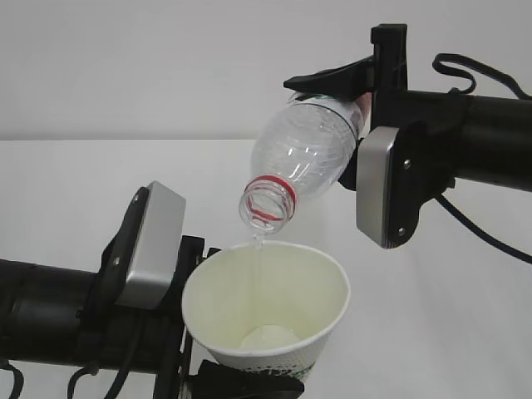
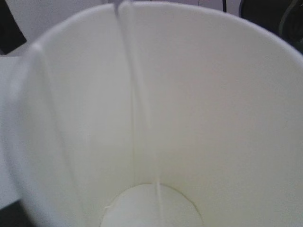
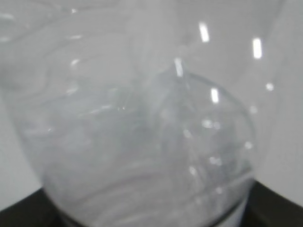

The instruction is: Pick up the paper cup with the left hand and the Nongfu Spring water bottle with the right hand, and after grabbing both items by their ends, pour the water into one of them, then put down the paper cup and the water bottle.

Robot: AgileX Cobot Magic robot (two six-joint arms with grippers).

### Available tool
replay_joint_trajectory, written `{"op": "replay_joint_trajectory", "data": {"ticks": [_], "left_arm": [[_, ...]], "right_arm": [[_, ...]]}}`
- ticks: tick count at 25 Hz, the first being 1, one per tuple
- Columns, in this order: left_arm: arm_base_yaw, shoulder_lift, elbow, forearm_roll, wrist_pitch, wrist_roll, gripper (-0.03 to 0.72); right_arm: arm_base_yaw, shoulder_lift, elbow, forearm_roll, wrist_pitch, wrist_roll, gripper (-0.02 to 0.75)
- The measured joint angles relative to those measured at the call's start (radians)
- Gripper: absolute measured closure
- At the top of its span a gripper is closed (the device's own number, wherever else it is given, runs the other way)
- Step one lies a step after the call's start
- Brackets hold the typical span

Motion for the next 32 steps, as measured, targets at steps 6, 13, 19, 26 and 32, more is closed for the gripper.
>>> {"op": "replay_joint_trajectory", "data": {"ticks": [6,13,19,26,32], "left_arm": [[0.0,0.0,0.0,0.0,-0.008,0.0,0.143],[0.0,0.0,0.0,0.0,-0.011,0.0,0.143],[0.0,0.0,0.0,0.0,-0.011,0.0,0.143],[0.0,0.0,0.0,0.0,-0.011,0.0,0.143],[0.0,0.0,0.0,0.0,-0.011,0.0,0.143]], "right_arm": [[0.0,0.0,0.0,0.0,0.0,-0.002,0.263],[0.0,0.0,0.0,0.0,0.0,-0.003,0.263],[0.0,0.0,0.0,0.0,0.0,-0.003,0.263],[0.0,0.0,0.0,0.0,0.0,-0.004,0.263],[0.0,0.0,0.0,0.0,0.0,-0.008,0.263]]}}
